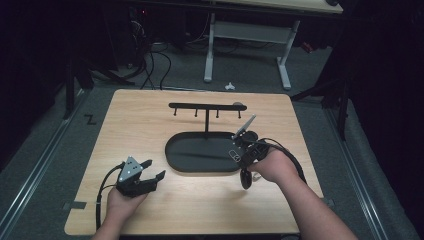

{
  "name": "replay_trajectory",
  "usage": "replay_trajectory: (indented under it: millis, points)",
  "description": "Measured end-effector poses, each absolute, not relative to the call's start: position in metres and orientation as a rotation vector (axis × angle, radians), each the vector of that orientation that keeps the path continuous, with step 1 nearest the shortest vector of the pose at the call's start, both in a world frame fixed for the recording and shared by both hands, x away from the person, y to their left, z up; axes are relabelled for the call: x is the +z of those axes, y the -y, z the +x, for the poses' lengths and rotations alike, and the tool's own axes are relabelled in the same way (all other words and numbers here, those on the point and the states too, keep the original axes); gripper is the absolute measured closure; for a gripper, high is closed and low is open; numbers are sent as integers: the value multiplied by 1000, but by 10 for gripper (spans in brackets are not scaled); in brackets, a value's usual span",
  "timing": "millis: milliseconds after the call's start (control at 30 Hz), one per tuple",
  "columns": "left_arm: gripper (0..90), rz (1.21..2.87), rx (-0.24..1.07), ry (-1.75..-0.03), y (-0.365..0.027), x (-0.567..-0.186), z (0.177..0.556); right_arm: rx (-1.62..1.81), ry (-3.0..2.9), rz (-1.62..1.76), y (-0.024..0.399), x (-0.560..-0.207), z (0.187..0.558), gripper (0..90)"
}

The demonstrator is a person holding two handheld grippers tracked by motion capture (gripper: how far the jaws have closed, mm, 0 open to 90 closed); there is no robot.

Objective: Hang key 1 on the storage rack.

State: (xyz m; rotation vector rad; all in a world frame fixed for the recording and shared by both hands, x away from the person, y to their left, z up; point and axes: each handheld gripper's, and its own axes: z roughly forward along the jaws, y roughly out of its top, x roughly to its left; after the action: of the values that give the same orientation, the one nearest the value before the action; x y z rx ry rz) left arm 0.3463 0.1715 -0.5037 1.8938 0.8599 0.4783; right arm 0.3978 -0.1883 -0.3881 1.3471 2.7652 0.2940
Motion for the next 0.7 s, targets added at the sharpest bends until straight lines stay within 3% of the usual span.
replay_trajectory:
  millis: [700]
  points:
    - [344,1934,492,-851,-178,-503,337,335,-2724,1355,189,-378,408,806]
